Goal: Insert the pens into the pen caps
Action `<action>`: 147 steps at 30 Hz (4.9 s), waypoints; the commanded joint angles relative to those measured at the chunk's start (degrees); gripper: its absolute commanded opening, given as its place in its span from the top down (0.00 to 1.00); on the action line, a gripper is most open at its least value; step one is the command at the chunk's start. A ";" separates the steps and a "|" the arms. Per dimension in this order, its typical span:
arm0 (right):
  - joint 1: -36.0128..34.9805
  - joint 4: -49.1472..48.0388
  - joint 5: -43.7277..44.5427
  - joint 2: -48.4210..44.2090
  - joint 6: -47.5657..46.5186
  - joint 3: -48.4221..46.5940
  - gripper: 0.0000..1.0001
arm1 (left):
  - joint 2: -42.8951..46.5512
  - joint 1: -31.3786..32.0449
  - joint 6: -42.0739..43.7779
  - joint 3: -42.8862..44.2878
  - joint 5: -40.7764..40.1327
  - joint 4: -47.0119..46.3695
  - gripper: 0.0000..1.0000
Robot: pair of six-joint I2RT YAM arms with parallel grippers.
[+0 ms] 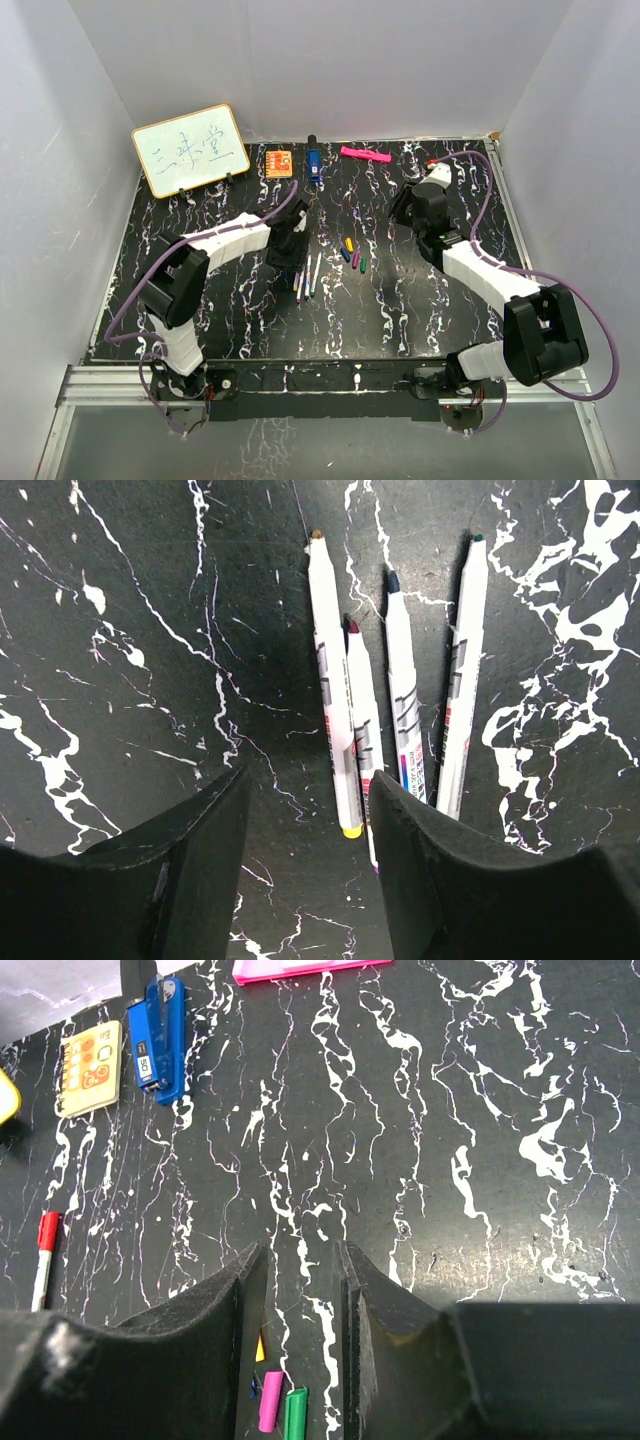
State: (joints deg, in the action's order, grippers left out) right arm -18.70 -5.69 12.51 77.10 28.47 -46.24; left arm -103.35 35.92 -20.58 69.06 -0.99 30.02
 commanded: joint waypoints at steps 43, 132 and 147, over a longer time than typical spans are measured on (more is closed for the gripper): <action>1.03 -0.22 -7.50 3.77 -0.24 -2.79 0.64 | -7.97 0.29 2.03 5.00 -7.31 9.81 0.65; -8.39 8.48 -7.63 15.35 -8.95 -10.55 0.70 | 4.01 -3.93 9.25 11.69 1.88 13.00 1.00; -11.90 9.58 -6.58 22.30 -9.47 -15.47 0.68 | 29.84 -3.95 2.31 -12.87 9.23 -14.90 1.00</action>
State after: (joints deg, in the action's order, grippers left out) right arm -30.39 5.04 4.58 99.68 19.57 -58.13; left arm -80.25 32.05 -15.38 60.31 5.10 24.71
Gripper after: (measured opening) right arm 0.315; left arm 0.060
